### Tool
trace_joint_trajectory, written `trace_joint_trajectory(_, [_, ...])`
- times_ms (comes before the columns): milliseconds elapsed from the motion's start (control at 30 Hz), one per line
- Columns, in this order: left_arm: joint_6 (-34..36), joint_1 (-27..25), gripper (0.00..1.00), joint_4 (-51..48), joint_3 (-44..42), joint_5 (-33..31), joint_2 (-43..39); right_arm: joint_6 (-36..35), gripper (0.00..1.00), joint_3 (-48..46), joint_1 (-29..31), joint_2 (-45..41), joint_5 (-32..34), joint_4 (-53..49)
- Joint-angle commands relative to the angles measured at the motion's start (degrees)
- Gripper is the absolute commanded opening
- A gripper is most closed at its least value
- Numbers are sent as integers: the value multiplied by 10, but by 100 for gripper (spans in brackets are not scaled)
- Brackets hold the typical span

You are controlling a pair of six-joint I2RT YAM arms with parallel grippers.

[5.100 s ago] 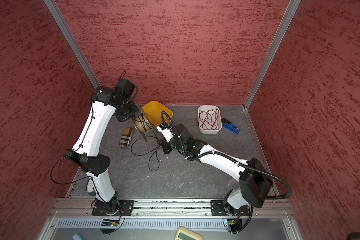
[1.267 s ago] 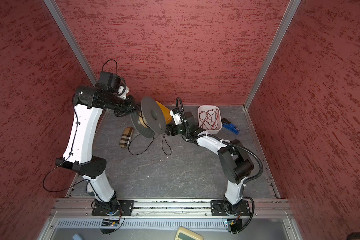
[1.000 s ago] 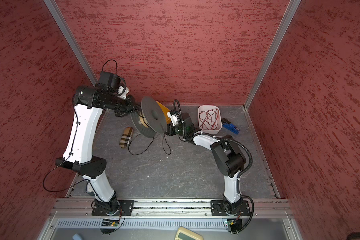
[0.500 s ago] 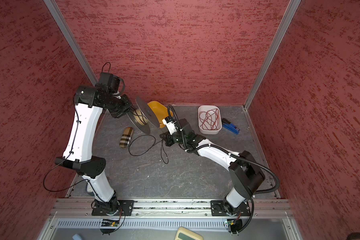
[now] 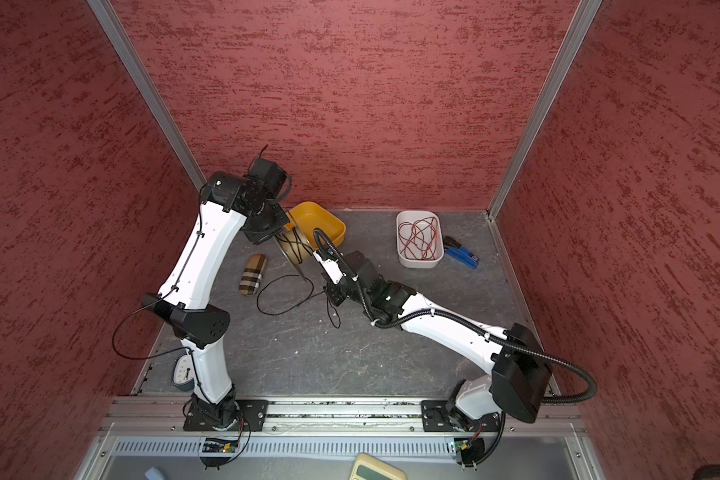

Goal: Wrap the cables

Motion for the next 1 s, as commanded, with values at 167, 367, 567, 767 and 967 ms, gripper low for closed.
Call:
trace_joint_trajectory(167, [17, 7, 0, -53, -15, -66, 40, -87, 3, -6, 29, -56, 161, 82])
trace_joint_trajectory(367, [71, 9, 0, -64, -15, -58, 65, -127, 12, -13, 29, -54, 215, 98])
trace_joint_trajectory(567, [85, 9, 0, -60, -20, -48, 65, -135, 13, -22, 28, -49, 210, 99])
trace_joint_trajectory(767, [127, 10, 0, -36, -19, -9, 56, -45, 33, -16, 5, -37, 120, 67])
trace_joint_trajectory(967, [168, 15, 0, 16, -51, 39, 6, 68, 55, -15, -58, -8, -16, 23])
